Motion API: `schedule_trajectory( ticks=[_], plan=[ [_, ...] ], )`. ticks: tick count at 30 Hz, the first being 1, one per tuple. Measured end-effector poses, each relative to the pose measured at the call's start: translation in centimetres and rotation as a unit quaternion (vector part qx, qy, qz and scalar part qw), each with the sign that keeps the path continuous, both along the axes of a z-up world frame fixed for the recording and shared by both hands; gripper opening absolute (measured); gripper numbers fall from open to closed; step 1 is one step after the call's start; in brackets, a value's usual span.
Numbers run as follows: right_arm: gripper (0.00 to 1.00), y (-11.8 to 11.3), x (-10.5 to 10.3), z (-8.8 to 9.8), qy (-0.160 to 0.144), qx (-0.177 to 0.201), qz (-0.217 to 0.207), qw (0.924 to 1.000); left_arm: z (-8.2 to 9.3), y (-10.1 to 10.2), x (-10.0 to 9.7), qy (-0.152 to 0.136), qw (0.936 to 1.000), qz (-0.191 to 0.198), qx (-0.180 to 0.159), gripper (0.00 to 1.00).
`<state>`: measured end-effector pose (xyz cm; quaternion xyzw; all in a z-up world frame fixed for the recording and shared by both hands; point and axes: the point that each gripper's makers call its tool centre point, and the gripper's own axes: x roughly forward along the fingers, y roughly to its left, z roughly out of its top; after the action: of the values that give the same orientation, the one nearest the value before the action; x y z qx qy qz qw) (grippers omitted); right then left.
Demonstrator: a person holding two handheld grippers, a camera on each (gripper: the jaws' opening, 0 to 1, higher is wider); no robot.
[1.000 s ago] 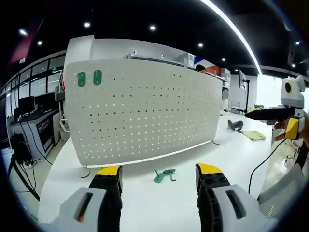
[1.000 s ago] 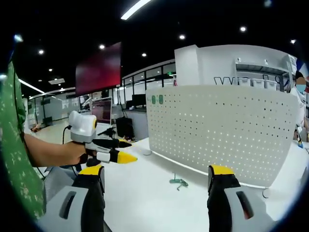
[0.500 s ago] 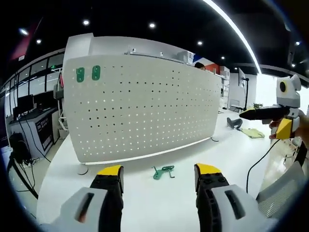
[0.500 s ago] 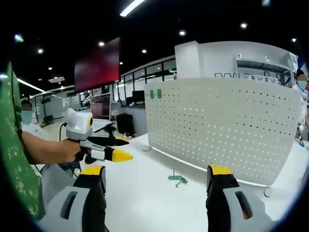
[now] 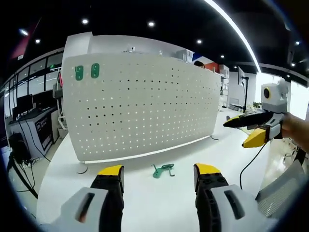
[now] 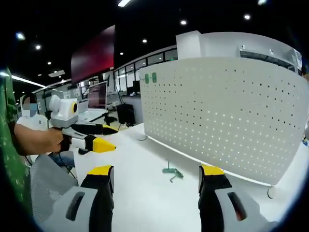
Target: Insert the hook assembly into the mounting plate slot until the hook locks in place.
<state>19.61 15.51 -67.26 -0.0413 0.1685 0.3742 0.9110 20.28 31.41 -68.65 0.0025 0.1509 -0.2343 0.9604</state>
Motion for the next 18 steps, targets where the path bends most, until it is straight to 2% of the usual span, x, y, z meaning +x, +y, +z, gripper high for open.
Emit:
schedule_trajectory(
  ticks=[18],
  plan=[
    [0.65,0.0,4.6,-5.2,0.038,-0.028,0.008,0.9989,-0.8,-0.1,-1.5,0.013,0.9999,0.004,0.002,0.59]
  ],
)
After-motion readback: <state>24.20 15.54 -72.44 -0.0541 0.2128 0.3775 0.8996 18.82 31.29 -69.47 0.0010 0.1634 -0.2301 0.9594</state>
